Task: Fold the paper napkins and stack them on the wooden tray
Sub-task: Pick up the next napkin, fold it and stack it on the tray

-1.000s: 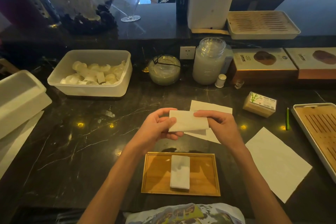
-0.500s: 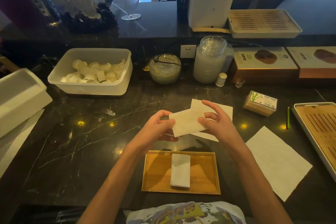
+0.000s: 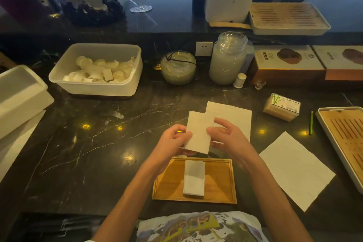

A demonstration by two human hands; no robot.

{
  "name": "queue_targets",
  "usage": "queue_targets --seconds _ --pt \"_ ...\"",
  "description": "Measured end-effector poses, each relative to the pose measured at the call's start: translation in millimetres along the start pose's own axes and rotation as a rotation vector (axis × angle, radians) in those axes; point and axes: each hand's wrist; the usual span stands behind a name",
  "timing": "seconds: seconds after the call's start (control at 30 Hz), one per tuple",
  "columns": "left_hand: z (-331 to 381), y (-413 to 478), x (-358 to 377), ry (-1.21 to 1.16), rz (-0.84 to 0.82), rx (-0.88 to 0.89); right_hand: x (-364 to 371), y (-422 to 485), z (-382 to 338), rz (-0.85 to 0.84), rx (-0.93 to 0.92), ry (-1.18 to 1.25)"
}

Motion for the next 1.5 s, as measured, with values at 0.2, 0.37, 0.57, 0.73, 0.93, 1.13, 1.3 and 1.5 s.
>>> queue_targets --seconds 0.2,0.37,0.57,0.73,0.93,1.13,1.3,1.5 --pt "-35 -13 -5 0.102 -0.013 -0.107 1 -4 52 0.09 0.094 0.014" --pt "-79 -23 -3 0.265 -0.011 -0.276 0 -8 99 0.092 0.233 -0.12" --pt "-121 -29 3 0.366 0.035 -0.342 6 -3 125 0.137 0.301 -0.362" --pt "-126 -27 3 0.396 0.092 -0.323 10 2 132 0.152 0.301 -0.434" --pt "-125 -26 2 0.461 0.09 -0.343 12 0 134 0.184 0.324 -0.451" --pt "-117 -28 8 0.345 0.083 -0.304 23 -10 126 0.095 0.46 -0.145" --pt "-115 -30 17 0.267 -0.083 -0.305 41 -19 110 -0.04 0.583 0.387" --pt "-117 -31 26 0.324 -0.124 -0.336 38 -20 109 -0.078 0.603 0.412"
Point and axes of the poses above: each hand's wrist, its own y-axis towards the middle knuckle, its own x-axis out of the palm, z = x × y, and after that the axes turned 6 degrees about x, right-handed
